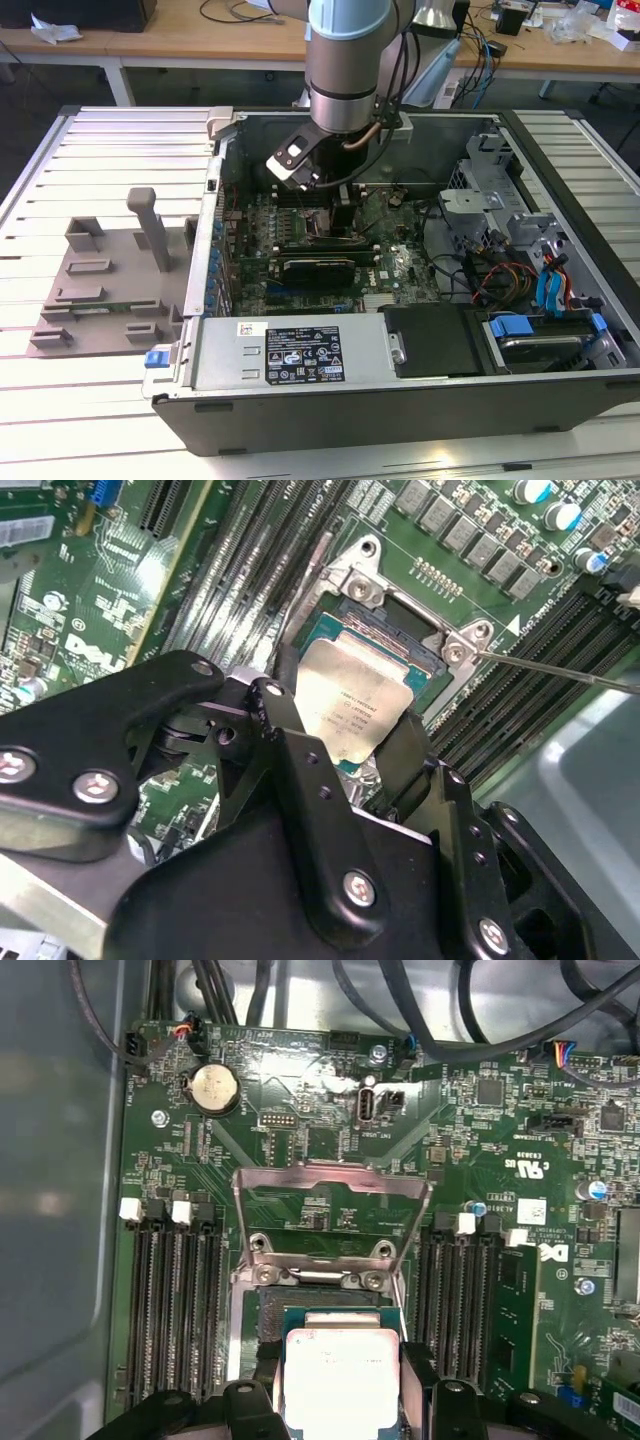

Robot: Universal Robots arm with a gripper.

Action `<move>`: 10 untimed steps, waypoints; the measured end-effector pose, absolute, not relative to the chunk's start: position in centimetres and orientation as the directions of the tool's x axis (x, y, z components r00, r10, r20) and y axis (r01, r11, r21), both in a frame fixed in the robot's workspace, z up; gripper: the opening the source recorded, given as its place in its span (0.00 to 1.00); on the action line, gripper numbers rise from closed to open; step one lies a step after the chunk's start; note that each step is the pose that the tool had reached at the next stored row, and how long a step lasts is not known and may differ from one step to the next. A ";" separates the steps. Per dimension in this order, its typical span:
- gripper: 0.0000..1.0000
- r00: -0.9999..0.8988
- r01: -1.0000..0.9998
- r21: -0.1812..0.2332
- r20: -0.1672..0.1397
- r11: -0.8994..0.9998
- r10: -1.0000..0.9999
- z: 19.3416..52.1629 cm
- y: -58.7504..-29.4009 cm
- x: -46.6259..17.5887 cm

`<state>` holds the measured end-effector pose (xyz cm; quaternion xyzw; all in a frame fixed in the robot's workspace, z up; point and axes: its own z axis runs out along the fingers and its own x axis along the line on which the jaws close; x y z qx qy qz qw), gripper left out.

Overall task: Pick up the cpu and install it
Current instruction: 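Place the cpu into insertion slot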

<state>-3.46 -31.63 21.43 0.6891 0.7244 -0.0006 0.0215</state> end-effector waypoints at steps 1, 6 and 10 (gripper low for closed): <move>0.55 -0.050 0.998 0.029 -0.032 0.050 0.998 21.4 -31.4 -3.5; 0.55 -0.050 0.998 0.029 -0.032 0.051 0.998 21.2 -31.1 -3.5; 0.55 -0.049 0.998 0.029 -0.032 0.050 0.998 20.8 -31.1 -3.5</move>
